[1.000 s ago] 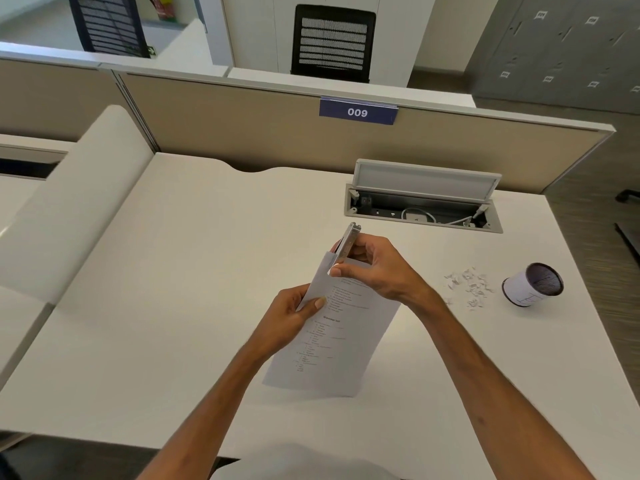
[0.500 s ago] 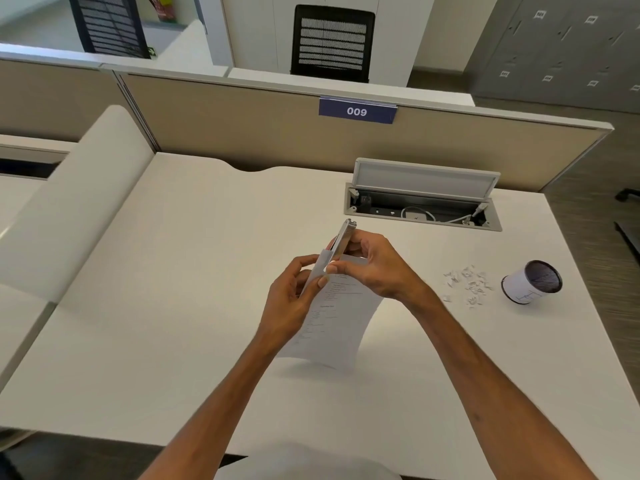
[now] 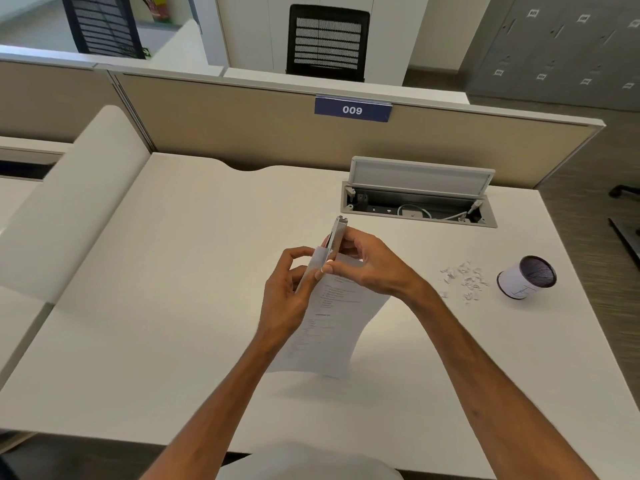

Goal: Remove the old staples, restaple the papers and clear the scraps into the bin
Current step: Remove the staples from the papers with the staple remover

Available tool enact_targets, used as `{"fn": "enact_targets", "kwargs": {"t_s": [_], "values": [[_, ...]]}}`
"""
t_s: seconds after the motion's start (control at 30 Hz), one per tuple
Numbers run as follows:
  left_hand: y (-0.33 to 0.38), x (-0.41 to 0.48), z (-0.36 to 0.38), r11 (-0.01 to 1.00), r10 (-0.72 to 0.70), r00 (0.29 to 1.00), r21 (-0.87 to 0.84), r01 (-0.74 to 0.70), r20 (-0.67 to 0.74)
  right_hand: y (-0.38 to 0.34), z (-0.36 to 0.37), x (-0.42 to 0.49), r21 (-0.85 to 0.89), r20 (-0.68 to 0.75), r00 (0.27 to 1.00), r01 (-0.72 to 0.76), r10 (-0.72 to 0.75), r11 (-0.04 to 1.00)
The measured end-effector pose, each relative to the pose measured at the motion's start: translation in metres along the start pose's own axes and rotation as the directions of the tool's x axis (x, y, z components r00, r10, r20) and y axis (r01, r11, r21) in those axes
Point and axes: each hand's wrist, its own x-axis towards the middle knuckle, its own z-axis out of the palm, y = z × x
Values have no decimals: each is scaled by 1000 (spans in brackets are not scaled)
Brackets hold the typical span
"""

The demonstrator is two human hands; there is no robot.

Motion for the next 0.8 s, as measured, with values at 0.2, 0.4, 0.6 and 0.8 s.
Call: {"fn": "enact_targets", "kwargs": {"t_s": [0.2,0.4,0.6,0.8], "values": [[0,0,-8,986,-73,997,-150,70,-16,4,-12,-7,-81,8,1000,-16,17,997],[-3,2,-7,969,-140,990,-203,142,22,1,-7,-8,-182,78,997,31,-17,983],[-7,4,-14,937,-108,986,-318,145,131,-6,-12,-8,-143,153,988,11,11,990],[-7,3,-11,872,-183,960,-416,259,214,-5,-28,-2,-20,171,985,-18,21,1000]]}}
